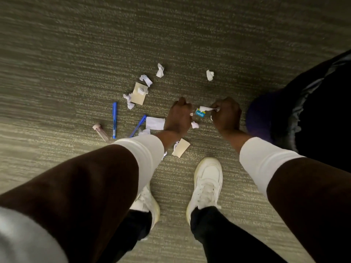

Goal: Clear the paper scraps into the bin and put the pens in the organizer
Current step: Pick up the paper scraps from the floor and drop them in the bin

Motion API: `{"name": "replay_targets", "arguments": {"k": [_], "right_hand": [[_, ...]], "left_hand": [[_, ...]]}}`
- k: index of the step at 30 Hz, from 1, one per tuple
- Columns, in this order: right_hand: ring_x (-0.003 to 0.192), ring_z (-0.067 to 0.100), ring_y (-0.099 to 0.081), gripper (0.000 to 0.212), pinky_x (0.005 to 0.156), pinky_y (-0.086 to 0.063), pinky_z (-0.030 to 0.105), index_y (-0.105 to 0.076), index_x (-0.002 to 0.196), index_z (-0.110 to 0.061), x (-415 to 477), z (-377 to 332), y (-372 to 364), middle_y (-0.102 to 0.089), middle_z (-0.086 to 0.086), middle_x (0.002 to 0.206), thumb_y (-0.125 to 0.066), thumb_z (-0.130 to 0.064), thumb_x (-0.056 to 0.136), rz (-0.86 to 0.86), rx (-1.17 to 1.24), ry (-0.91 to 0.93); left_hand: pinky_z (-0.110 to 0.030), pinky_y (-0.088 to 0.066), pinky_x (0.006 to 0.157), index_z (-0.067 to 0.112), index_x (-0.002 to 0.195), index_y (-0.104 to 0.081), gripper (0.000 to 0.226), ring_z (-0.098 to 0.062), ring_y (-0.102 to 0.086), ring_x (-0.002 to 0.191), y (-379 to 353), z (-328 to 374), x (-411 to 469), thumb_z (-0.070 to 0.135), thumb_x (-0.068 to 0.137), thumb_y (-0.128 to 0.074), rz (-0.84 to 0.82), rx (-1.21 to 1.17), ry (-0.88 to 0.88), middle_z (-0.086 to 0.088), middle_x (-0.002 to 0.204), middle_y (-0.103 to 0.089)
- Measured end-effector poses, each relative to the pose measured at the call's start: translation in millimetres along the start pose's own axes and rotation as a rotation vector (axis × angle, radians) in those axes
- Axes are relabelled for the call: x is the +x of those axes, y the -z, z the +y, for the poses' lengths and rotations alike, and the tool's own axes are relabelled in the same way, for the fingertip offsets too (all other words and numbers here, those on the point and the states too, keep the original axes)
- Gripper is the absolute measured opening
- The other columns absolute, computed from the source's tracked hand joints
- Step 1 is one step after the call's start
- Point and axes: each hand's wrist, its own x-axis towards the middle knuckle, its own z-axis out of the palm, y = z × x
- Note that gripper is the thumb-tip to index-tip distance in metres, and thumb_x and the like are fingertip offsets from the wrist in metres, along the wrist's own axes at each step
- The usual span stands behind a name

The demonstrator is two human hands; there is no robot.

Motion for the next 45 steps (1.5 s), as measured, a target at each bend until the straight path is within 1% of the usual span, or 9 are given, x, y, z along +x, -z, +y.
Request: {"name": "replay_targets", "arguments": {"k": [12,17,20,25,31,34,37,40,45], "right_hand": [[0.102,0.035,-0.070,0.023,0.088,-0.054,0.037,-0.081,0.106,-0.022,-110.3,-40.9,134.1,-0.077,0.012,0.104,-0.073,-0.020,0.084,0.056,0.116,-0.190],[0.091,0.025,-0.071,0.024,0.082,-0.045,0.020,-0.084,0.098,-0.021,-138.5,-44.1,195.0,-0.076,0.008,0.098,-0.073,-0.007,0.081,0.143,0.212,-0.181],[0.090,0.021,-0.072,0.018,0.085,-0.054,0.028,-0.084,0.095,-0.018,-143.7,-33.0,230.1,-0.078,0.006,0.095,-0.075,-0.010,0.082,0.205,0.265,-0.195],[0.084,0.025,-0.074,0.020,0.073,-0.053,0.026,-0.082,0.097,-0.021,-143.7,14.9,264.7,-0.080,0.008,0.090,-0.080,-0.029,0.079,0.376,0.262,-0.428],[0.097,0.029,-0.075,0.027,0.089,-0.061,0.040,-0.079,0.103,-0.025,-135.5,63.1,275.0,-0.080,0.007,0.099,-0.077,-0.033,0.078,0.336,0.238,-0.593],[0.102,0.025,-0.074,0.033,0.091,-0.057,0.034,-0.077,0.110,-0.028,-134.3,73.3,278.2,-0.080,0.001,0.104,-0.071,-0.029,0.078,0.375,0.201,-0.544],[0.092,0.021,-0.075,0.030,0.086,-0.057,0.030,-0.076,0.107,-0.025,-139.5,74.4,276.8,-0.078,0.001,0.105,-0.062,-0.024,0.080,0.380,0.188,-0.431],[0.079,0.016,-0.071,0.023,0.082,-0.059,0.033,-0.075,0.101,-0.020,-152.4,59.0,267.2,-0.074,0.006,0.104,-0.059,-0.018,0.085,0.335,0.231,-0.208],[0.082,0.016,-0.067,0.016,0.080,-0.057,0.033,-0.075,0.098,-0.015,-174.1,10.1,226.3,-0.069,0.004,0.101,-0.067,-0.009,0.086,0.158,0.249,0.116]], "left_hand": [[-0.039,-0.053,0.092,0.009,0.107,-0.080,0.019,-0.035,-0.071,0.103,101.4,110.9,-107.6,0.006,0.090,-0.072,0.030,-0.114,0.065,-0.016,0.121,-0.067],[-0.040,-0.053,0.100,0.007,0.116,-0.077,0.026,-0.034,-0.068,0.109,129.3,164.7,-131.2,0.003,0.091,-0.074,0.069,-0.238,0.099,-0.016,0.126,-0.066],[-0.040,-0.052,0.091,0.005,0.113,-0.076,0.023,-0.035,-0.067,0.102,138.2,197.7,-136.6,0.005,0.090,-0.076,0.083,-0.310,0.049,-0.017,0.118,-0.065],[-0.033,-0.046,0.091,0.006,0.104,-0.078,0.017,-0.034,-0.067,0.102,131.2,251.7,-133.6,0.005,0.087,-0.079,0.069,-0.425,0.042,-0.017,0.115,-0.065],[-0.043,-0.050,0.108,0.008,0.141,-0.063,0.053,-0.037,-0.060,0.129,109.2,292.4,-122.8,-0.002,0.089,-0.069,-0.158,-0.337,-0.122,-0.020,0.138,-0.060],[-0.046,-0.051,0.109,0.007,0.146,-0.060,0.059,-0.037,-0.058,0.134,104.8,295.7,-126.1,-0.007,0.089,-0.064,-0.191,-0.335,-0.193,-0.019,0.142,-0.061],[-0.043,-0.057,0.098,0.010,0.124,-0.073,0.039,-0.032,-0.066,0.119,101.8,282.7,-134.0,-0.005,0.090,-0.062,-0.133,-0.324,-0.196,-0.012,0.128,-0.069],[-0.043,-0.059,0.086,0.013,0.105,-0.075,0.024,-0.029,-0.071,0.101,103.7,256.0,-141.9,0.000,0.090,-0.061,-0.091,-0.319,-0.103,-0.006,0.112,-0.075],[-0.043,-0.060,0.087,0.023,0.110,-0.075,0.026,-0.033,-0.073,0.102,106.1,188.6,-152.8,0.012,0.093,-0.059,-0.122,-0.249,0.117,-0.006,0.109,-0.079]]}}
